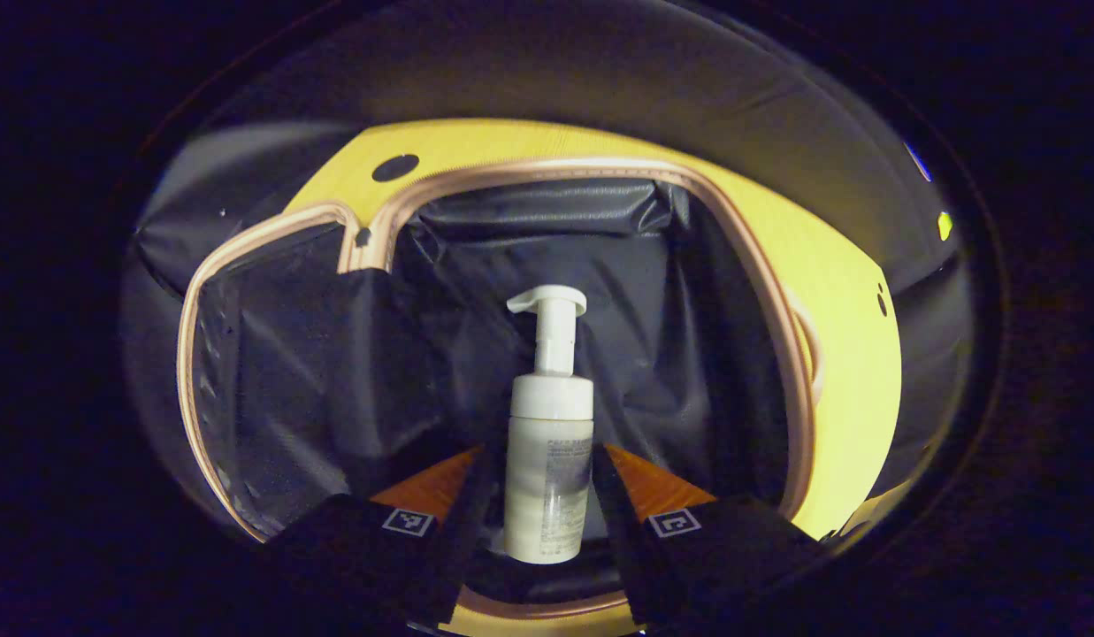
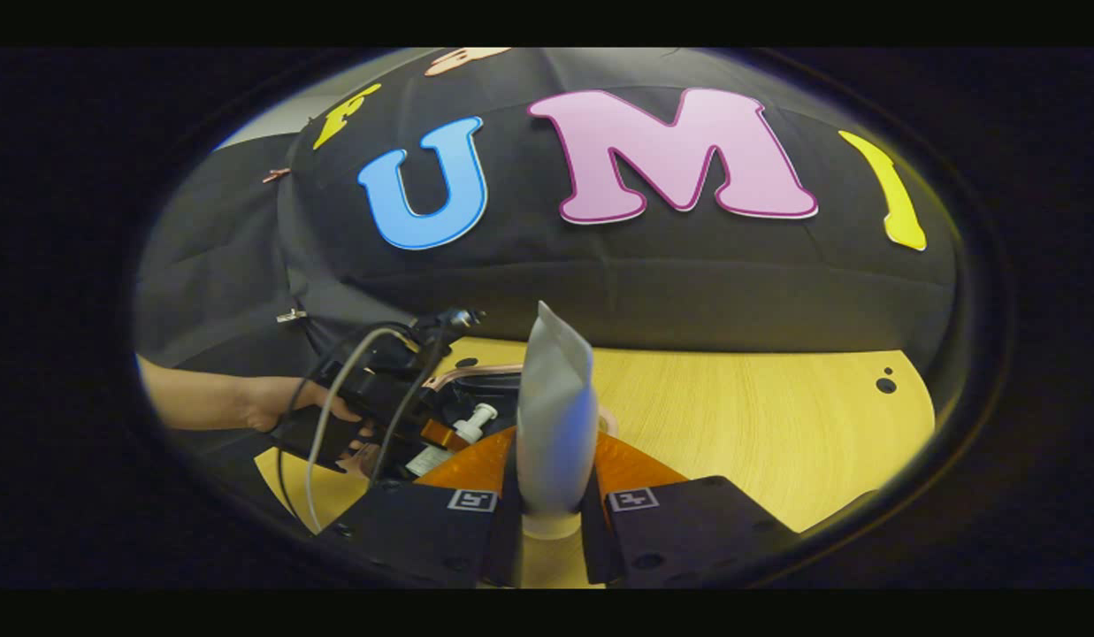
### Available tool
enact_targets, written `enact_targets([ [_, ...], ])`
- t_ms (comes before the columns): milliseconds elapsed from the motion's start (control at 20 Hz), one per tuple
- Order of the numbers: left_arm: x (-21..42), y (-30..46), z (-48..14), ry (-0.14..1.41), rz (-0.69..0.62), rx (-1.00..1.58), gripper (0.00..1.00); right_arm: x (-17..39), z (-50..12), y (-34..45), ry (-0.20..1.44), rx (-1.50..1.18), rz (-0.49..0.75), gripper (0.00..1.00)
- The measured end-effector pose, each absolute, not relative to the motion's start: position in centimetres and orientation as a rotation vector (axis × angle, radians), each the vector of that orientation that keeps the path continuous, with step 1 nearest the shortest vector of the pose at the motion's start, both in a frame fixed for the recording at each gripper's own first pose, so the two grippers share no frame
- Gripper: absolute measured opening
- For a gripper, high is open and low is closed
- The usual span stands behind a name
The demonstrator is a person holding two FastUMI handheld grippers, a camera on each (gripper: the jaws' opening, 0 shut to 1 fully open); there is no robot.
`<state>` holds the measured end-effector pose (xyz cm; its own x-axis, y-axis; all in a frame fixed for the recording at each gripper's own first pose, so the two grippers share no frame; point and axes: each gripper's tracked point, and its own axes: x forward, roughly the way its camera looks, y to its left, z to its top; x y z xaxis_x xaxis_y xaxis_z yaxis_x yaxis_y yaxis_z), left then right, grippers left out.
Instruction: First open the suitcase, pack the skin care products into it, and then close the suitcase.
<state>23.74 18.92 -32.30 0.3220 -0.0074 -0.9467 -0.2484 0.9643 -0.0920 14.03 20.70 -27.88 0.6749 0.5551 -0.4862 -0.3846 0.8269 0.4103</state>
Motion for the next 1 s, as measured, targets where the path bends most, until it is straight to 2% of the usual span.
enact_targets([
  [100, 24.0, 19.4, -27.3, 1.082, 0.173, -0.227, 0.77, 14.2, -28.0, 22.2, 0.665, 0.272, 0.563, 0.36],
  [150, 23.5, 20.1, -24.9, 1.011, 0.186, -0.214, 0.79, 14.2, -28.2, 23.2, 0.687, 0.262, 0.581, 0.25],
  [200, 23.0, 20.5, -22.6, 0.943, 0.193, -0.209, 0.79, 14.2, -28.6, 24.4, 0.713, 0.259, 0.597, 0.30],
  [300, 21.2, 21.1, -18.9, 0.842, 0.199, -0.210, 0.79, 14.4, -29.4, 27.0, 0.773, 0.267, 0.626, 0.31],
  [450, 17.6, 21.3, -14.1, 0.755, 0.180, -0.224, 0.79, 14.5, -31.4, 31.0, 0.889, 0.298, 0.652, 0.25],
  [500, 16.4, 21.3, -12.5, 0.725, 0.173, -0.226, 0.79, 14.6, -32.3, 32.2, 0.930, 0.305, 0.654, 0.36],
  [550, 15.2, 21.6, -11.2, 0.696, 0.172, -0.226, 0.79, 14.6, -33.9, 33.5, 0.971, 0.302, 0.652, 0.25],
  [600, 14.1, 21.7, -10.1, 0.674, 0.164, -0.234, 0.79, 14.4, -35.3, 34.4, 1.013, 0.280, 0.660, 0.36],
  [650, 12.8, 21.2, -9.3, 0.670, 0.138, -0.274, 0.79, 14.3, -36.5, 34.9, 1.052, 0.250, 0.658, 0.26],
  [800, 10.8, 20.9, -6.1, 0.601, 0.086, -0.499, 0.79, 14.6, -39.5, 36.3, 1.132, 0.216, 0.630, 0.26],
  [900, 9.3, 23.5, -4.6, 0.550, 0.127, -0.569, 0.78, 14.6, -41.5, 36.8, 1.210, 0.230, 0.586, 0.25],
  [950, 8.4, 25.1, -4.2, 0.526, 0.154, -0.575, 0.78, 14.8, -42.8, 36.5, 1.239, 0.203, 0.561, 0.39],
  [1000, 8.0, 26.5, -4.1, 0.512, 0.183, -0.570, 0.78, 14.7, -43.7, 36.3, 1.260, 0.163, 0.553, 0.26],
])
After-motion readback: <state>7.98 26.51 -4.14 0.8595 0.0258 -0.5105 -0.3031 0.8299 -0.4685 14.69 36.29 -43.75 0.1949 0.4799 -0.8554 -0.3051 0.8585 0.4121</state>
